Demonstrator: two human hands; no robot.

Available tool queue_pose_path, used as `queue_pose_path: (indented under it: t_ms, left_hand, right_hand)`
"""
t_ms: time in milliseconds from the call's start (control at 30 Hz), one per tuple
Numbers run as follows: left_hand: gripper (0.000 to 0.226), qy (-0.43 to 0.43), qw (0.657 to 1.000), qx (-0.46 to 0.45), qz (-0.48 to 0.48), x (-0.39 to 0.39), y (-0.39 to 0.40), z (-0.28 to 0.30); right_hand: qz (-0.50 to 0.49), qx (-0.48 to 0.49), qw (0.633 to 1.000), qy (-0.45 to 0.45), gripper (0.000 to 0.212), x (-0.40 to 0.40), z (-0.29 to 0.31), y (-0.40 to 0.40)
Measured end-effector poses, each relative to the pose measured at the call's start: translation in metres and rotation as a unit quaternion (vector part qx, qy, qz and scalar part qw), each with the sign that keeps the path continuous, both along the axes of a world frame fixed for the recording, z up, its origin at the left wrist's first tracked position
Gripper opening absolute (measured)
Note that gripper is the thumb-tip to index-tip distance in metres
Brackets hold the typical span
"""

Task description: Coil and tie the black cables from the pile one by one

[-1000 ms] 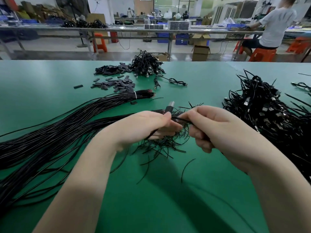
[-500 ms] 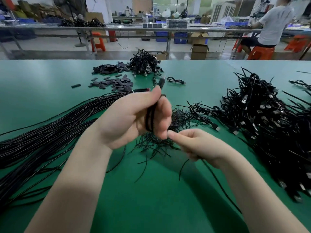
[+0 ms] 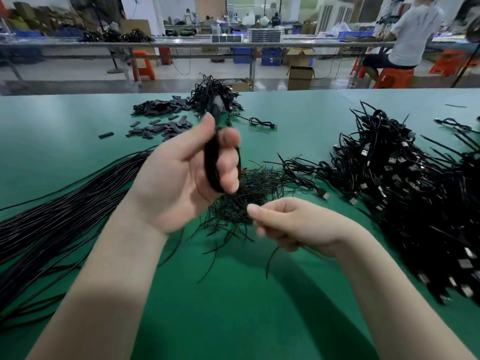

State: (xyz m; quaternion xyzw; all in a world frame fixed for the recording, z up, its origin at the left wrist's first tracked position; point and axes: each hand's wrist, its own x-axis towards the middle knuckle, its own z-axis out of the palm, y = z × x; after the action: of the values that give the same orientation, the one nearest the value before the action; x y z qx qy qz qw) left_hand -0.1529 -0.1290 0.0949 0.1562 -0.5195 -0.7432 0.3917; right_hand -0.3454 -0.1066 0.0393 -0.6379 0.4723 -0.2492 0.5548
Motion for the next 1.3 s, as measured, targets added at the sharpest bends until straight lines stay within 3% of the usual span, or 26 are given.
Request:
queue_pose_path:
  t_ms: [67,133,200,267,367,467,567,733,867,1067,1167,1300]
  left_hand:
    - [0.046,-0.167,0.982,-0.089,-0.015,0.000,0.003,-0.004]
    - [0.046,-0.333,0.930,-0.153,-0.040,-0.006,0.004,-0.012]
    - [0.044,-0.399,0.904,-0.148,-0.027,-0.016,0.003,-0.019]
    - [0.040,-0.372,0.922,-0.097,0.054,-0.023,-0.001,-0.023]
    - [0.037,-0.217,0.966,-0.011,0.140,-0.024,-0.005,-0.022]
    - [0.044,-0.036,0.990,0.064,0.119,-0.021,-0.005,-0.015]
    - [0.047,0.025,0.995,0.056,0.081,-0.019,-0.002,-0.010]
    - [0.034,-0.045,0.993,0.014,0.108,-0.020,0.000,-0.013]
    - [0.042,-0.150,0.982,-0.043,0.109,-0.019,0.000,-0.016]
    - [0.040,-0.363,0.920,-0.134,0.059,-0.022,0.005,-0.016]
    - [0.037,-0.377,0.915,-0.135,0.059,-0.021,0.006,-0.017]
    - [0.038,-0.355,0.922,-0.137,0.072,-0.020,0.006,-0.017]
  right_hand:
    - [-0.104,-0.046,0.992,0.063,0.054,-0.011,0.001,-0.003]
    - [-0.175,-0.084,0.979,0.060,0.053,-0.021,0.007,-0.004]
    - [-0.194,-0.103,0.976,0.006,0.042,-0.025,0.019,-0.001]
    - [-0.173,-0.112,0.977,-0.060,0.034,-0.019,0.032,0.006]
    - [-0.110,-0.131,0.978,-0.117,0.027,-0.003,0.038,0.015]
    - [-0.013,-0.091,0.986,-0.139,0.026,0.013,0.026,0.014]
    - [0.011,-0.004,0.995,-0.098,0.039,0.010,0.008,0.005]
    - [-0.087,-0.005,0.996,0.004,0.050,-0.008,-0.008,-0.007]
    - [-0.145,0.001,0.987,-0.072,0.037,-0.017,0.001,-0.008]
    - [-0.176,-0.142,0.974,0.033,0.040,-0.009,0.028,0.004]
    - [-0.201,-0.216,0.950,0.108,0.039,-0.003,0.032,0.009]
    - [-0.255,-0.231,0.938,0.049,0.032,-0.002,0.031,0.007]
